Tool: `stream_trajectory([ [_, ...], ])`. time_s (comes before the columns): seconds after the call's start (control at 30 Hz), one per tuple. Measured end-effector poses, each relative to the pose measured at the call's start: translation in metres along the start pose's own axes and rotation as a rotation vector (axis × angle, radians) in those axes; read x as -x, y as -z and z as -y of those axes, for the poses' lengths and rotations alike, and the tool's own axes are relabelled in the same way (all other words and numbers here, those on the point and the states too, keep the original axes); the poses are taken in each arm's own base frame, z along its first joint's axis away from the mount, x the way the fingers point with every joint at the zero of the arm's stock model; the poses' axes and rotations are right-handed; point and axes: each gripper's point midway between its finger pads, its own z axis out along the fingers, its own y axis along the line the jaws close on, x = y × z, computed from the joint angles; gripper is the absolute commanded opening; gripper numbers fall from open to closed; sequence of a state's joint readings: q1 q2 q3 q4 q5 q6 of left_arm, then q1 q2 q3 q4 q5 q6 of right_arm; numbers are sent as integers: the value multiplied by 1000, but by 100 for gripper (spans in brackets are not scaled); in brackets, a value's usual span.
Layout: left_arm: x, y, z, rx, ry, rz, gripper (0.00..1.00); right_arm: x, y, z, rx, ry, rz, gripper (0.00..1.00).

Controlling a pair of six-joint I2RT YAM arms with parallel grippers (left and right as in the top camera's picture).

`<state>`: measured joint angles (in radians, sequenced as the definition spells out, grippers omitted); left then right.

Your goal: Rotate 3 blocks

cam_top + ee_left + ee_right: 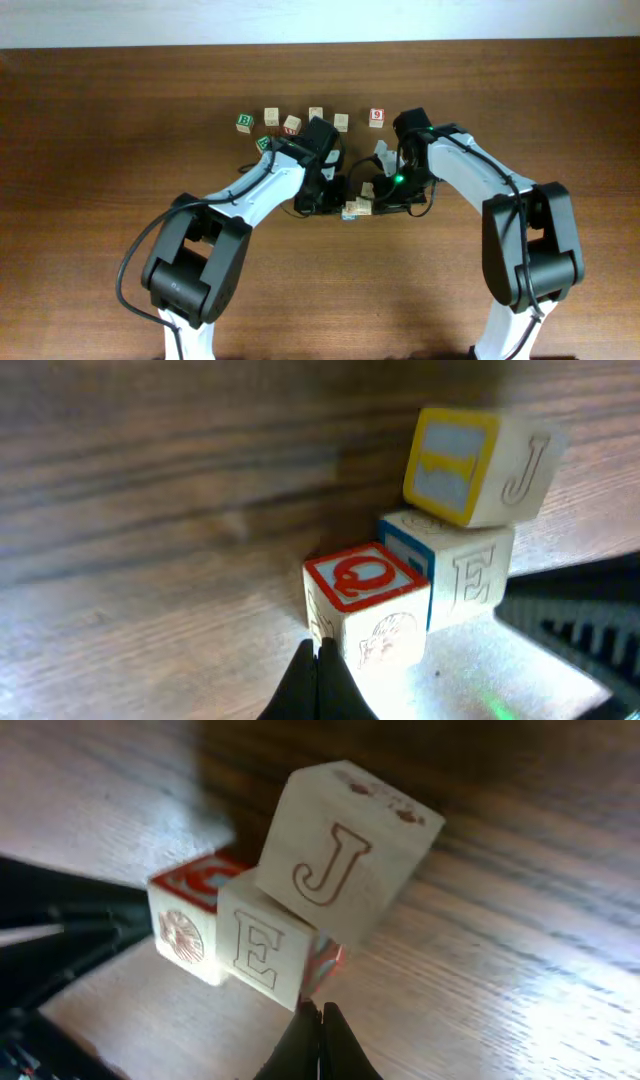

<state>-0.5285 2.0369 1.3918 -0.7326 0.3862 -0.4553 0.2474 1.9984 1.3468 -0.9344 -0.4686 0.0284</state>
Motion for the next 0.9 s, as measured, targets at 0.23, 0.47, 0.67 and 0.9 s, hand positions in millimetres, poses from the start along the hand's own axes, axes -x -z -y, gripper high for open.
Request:
stream_trajectory([
  [0.23, 2, 0, 2, -8, 15, 7, 0, 5, 12, 3, 0, -24, 9, 4],
  [0.47, -13, 0, 6, -38, 34, -58, 0, 2, 13, 3, 0, -30, -3, 4],
  [0.67, -11, 0, 9, -53, 29, -53, 0, 9, 13, 11, -47, -69, 26, 5],
  [0.9, -6, 0, 1, -3, 26, -24, 0, 18, 9, 8, -76, -51, 58, 4],
])
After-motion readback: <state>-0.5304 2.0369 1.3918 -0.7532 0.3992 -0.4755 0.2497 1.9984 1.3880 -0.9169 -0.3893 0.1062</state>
